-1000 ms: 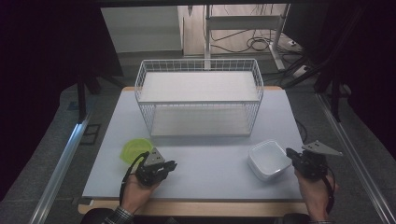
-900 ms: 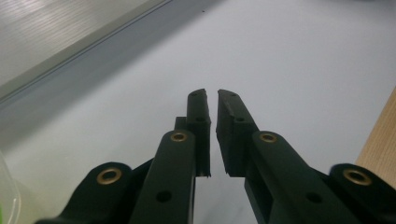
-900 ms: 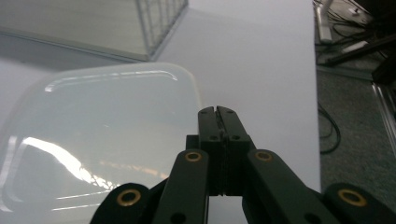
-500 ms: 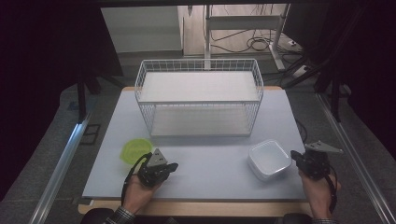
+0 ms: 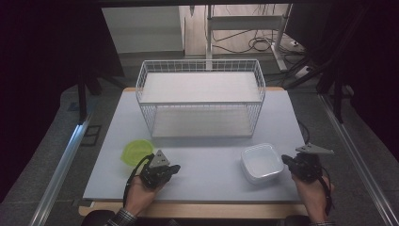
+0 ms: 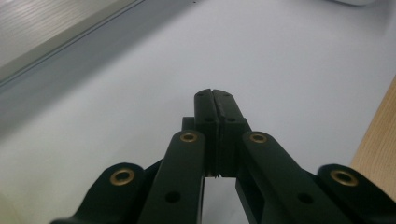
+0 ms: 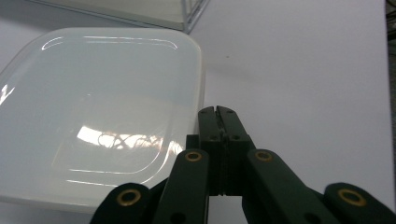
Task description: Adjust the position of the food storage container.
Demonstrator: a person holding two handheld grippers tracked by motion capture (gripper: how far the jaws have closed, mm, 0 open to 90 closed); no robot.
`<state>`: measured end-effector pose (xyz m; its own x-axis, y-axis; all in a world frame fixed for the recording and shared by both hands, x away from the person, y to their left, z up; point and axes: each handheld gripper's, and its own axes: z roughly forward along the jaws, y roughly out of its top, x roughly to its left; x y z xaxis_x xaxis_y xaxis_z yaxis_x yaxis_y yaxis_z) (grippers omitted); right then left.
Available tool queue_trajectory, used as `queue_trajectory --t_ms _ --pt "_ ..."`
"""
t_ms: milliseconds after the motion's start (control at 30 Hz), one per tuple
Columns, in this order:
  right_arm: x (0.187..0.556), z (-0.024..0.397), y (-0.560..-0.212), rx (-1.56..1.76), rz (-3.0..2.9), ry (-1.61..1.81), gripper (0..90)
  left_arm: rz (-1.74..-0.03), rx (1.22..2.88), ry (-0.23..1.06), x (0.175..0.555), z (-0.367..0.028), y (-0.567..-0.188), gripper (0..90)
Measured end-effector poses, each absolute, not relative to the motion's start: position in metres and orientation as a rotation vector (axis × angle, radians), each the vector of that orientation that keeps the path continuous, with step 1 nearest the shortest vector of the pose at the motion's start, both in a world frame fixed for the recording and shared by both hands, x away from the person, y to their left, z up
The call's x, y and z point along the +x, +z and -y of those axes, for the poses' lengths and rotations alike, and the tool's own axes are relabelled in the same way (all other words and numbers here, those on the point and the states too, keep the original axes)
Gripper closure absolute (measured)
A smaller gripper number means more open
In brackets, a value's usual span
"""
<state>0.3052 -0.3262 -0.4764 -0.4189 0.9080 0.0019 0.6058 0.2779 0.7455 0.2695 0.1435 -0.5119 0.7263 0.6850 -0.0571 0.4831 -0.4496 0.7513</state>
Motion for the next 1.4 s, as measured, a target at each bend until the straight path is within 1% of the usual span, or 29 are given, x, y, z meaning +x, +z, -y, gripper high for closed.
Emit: queue_trajectory --t_ms 333,1000,1400 --pt "0.306 0.314 -0.478 1.352 -2.174 1.0 89.1 -0.881 2.144 0.319 0.27 -0.141 -0.513 90.0" --pt "0.305 0.25 -0.483 1.19 -2.349 1.071 89.0 -0.892 2.153 0.303 0.273 -0.138 -0.516 90.0" --pt "0.3 0.222 -0.485 1.142 -2.435 1.124 89.0 -0.889 2.151 0.287 0.273 -0.137 -0.516 90.0"
